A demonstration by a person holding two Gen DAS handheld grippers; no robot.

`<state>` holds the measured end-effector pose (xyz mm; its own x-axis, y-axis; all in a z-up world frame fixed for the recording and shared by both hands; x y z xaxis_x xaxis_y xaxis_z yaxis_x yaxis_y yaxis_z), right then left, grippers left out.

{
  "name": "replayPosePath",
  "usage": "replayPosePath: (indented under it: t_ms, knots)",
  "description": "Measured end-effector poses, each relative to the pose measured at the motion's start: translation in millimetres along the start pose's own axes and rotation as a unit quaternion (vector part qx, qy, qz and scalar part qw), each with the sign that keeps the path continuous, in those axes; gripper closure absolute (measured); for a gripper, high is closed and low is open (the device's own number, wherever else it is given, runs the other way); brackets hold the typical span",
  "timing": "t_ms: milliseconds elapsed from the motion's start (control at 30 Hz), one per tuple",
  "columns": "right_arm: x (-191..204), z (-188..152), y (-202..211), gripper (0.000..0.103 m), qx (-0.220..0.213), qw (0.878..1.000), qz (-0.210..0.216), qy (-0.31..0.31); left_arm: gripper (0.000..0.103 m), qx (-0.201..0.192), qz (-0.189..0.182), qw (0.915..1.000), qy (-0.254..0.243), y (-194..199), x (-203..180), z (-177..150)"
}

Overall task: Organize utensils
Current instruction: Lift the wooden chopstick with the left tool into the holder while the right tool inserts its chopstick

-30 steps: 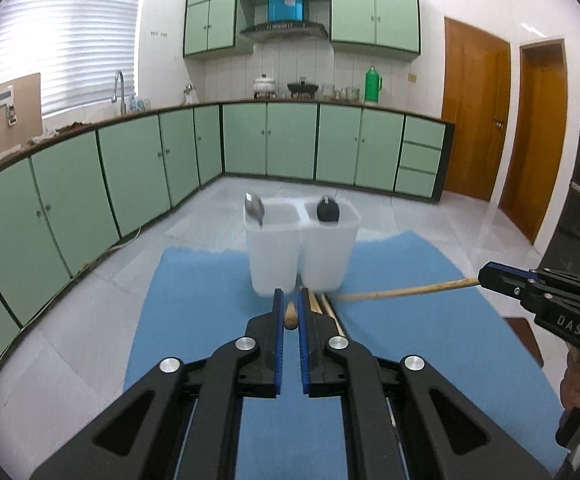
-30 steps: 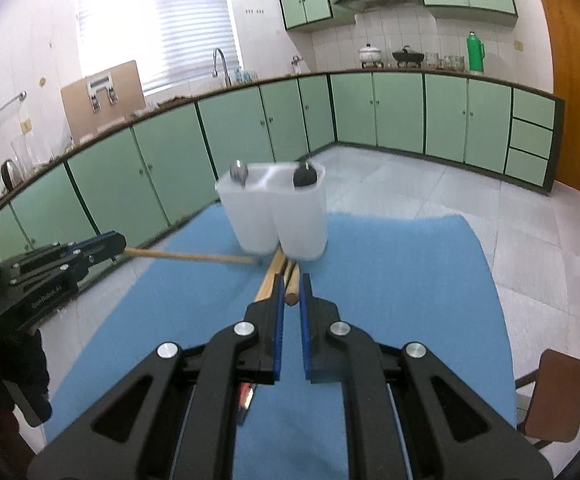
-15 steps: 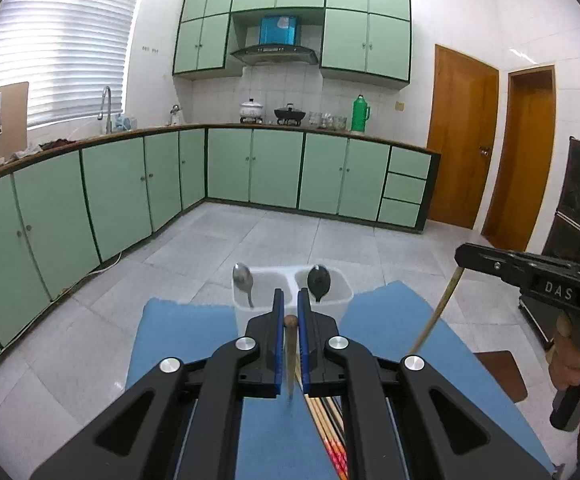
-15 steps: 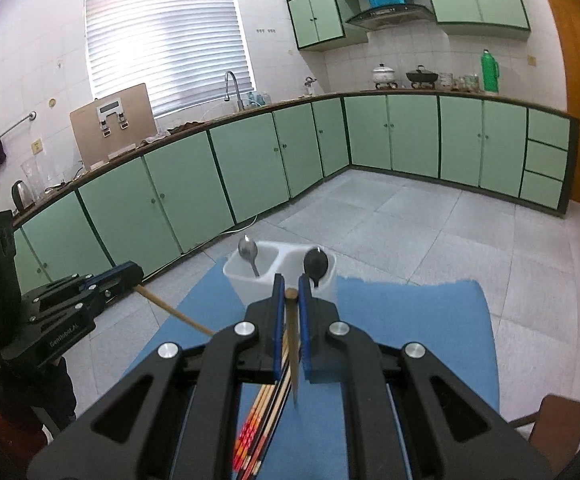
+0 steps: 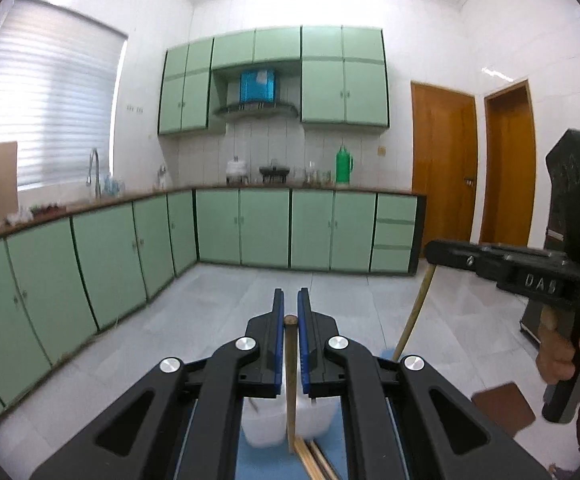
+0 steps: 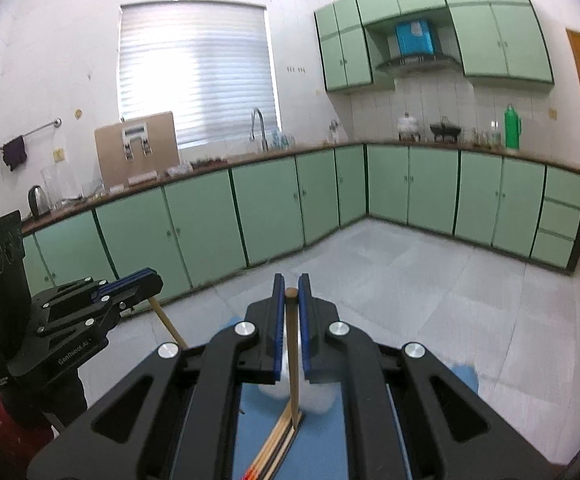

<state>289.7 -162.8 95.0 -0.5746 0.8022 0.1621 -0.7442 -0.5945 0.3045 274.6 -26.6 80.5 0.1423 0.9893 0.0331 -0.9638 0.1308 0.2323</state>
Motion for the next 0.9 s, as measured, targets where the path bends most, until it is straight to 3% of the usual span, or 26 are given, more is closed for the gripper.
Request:
replayPosePath:
  t_ms: [233, 467, 800, 867, 900]
  knots:
    - [-20, 27, -20, 0.097, -0.027, 1.000, -0.012, 0.003, 0.097, -0.047, 0.006, 0.9989, 0.001, -29, -3, 40]
    - [-40, 15, -57, 0.097, -0.019, 0.999, -0.030, 0.009, 0.097, -0.047, 0.021, 0.9986, -0.009, -70, -7, 25]
    - [-58, -29, -103, 0.097, 0.043, 0.998, -0.028, -0.022, 0.096, 0.035, 0.020, 0.9991, -0.014, -128, -1, -29]
    - [-59, -38, -106, 0.092, 0.051, 0.998, -0.028, -0.028, 0.094, 0.044, 0.022, 0.9987, -0.013, -128, 2, -36]
    - [-61, -42, -105, 0.083, 0.053, 0.998, -0.032, -0.030, 0.087, 0.046, 0.024, 0.9986, -0.013, -127, 3, -39]
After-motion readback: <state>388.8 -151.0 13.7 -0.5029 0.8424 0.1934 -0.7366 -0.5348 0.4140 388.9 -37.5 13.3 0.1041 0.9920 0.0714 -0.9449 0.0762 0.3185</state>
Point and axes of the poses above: each gripper's, at about its wrist camera, not at the fingertips, and y roughly against the way its jaws point, x to its left, z to its top, the point moved 4 cm from there along -y, roughly the way its jaws point, and after that the axes turned 10 degrees about z, right-handed, at the moved point
